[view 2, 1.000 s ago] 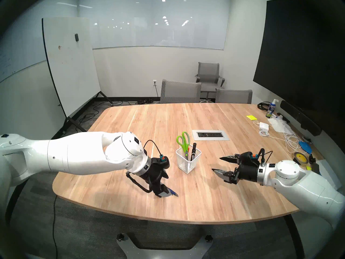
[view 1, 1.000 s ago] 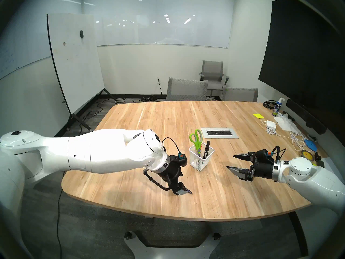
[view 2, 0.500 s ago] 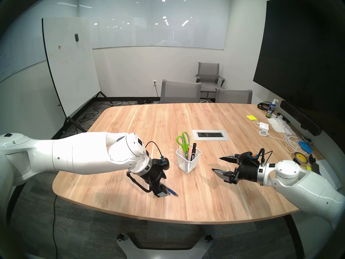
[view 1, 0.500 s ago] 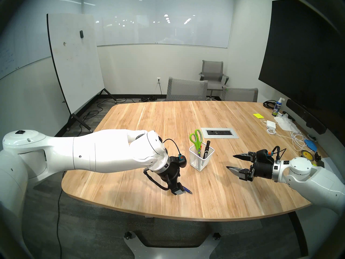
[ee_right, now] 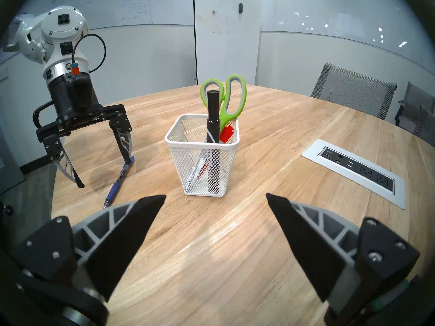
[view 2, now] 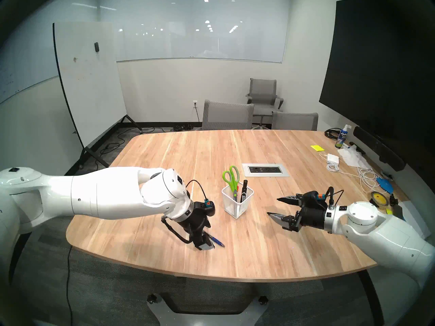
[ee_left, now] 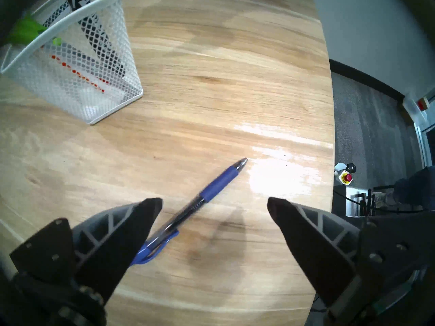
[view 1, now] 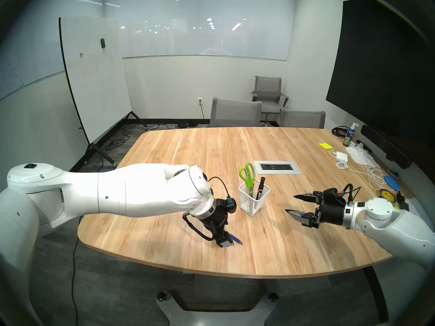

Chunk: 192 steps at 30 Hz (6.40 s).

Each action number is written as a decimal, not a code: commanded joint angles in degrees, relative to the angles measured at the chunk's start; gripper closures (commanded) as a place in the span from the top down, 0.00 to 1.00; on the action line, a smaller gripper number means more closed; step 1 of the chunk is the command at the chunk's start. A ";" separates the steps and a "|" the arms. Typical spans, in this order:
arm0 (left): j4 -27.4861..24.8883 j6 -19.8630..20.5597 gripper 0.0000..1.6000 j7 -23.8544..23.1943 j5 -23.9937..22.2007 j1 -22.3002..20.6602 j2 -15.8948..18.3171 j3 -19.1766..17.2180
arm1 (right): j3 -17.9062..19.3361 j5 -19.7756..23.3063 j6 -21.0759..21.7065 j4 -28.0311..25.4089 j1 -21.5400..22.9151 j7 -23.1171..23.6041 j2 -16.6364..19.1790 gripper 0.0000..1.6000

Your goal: Place the pen, the marker, and the scissors into the pen holder

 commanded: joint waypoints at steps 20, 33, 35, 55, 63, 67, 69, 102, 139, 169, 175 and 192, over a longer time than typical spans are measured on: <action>1.84 0.18 1.00 -1.49 1.37 0.41 -2.12 1.75 | 0.71 0.25 -0.36 -0.35 0.60 -0.09 0.14 1.00; 2.22 0.08 1.00 -0.92 1.38 0.73 -2.68 1.57 | 0.70 0.25 -0.36 -0.35 0.60 -0.09 0.14 1.00; 2.37 0.16 1.00 -0.93 1.28 0.74 -2.89 1.61 | 0.70 0.25 -0.36 -0.35 0.60 -0.09 0.14 1.00; 2.50 -0.39 0.47 -0.15 0.56 1.38 -2.85 2.13 | 0.71 0.25 -0.36 -0.35 0.60 -0.09 0.14 1.00; 2.79 -0.55 0.27 -0.33 0.19 1.76 -3.06 2.49 | 0.70 0.25 -0.36 -0.35 0.60 -0.09 0.14 1.00; 2.73 -0.49 0.32 -0.30 0.01 2.19 -3.17 2.72 | 0.70 0.25 -0.36 -0.35 0.60 -0.09 0.14 1.00; 2.72 -0.52 0.31 -0.29 -0.01 2.29 -3.18 2.81 | 0.70 0.25 -0.36 -0.35 0.60 -0.09 0.14 1.00; -2.88 -6.91 0.00 13.69 -2.36 4.74 -1.45 -3.84 | 0.68 0.22 -0.33 -0.33 0.63 -0.07 0.13 1.00; -13.77 -27.56 0.00 28.98 -0.97 11.92 2.33 -10.45 | 0.56 -0.27 -0.83 -0.97 0.47 0.24 0.21 1.00; -11.40 -34.75 0.00 31.05 -0.28 15.80 -2.75 -11.27 | 1.13 -0.14 -1.50 -5.34 -0.10 -3.94 0.53 0.00; -10.00 -35.74 0.00 30.71 -0.37 16.05 -3.59 -11.16 | 1.54 0.61 -2.17 -6.62 -0.80 -4.35 1.35 0.00; -6.08 -37.79 0.00 28.54 -0.59 16.80 -5.82 -10.46 | 2.60 2.67 -2.95 -9.31 -2.35 -5.19 3.14 0.00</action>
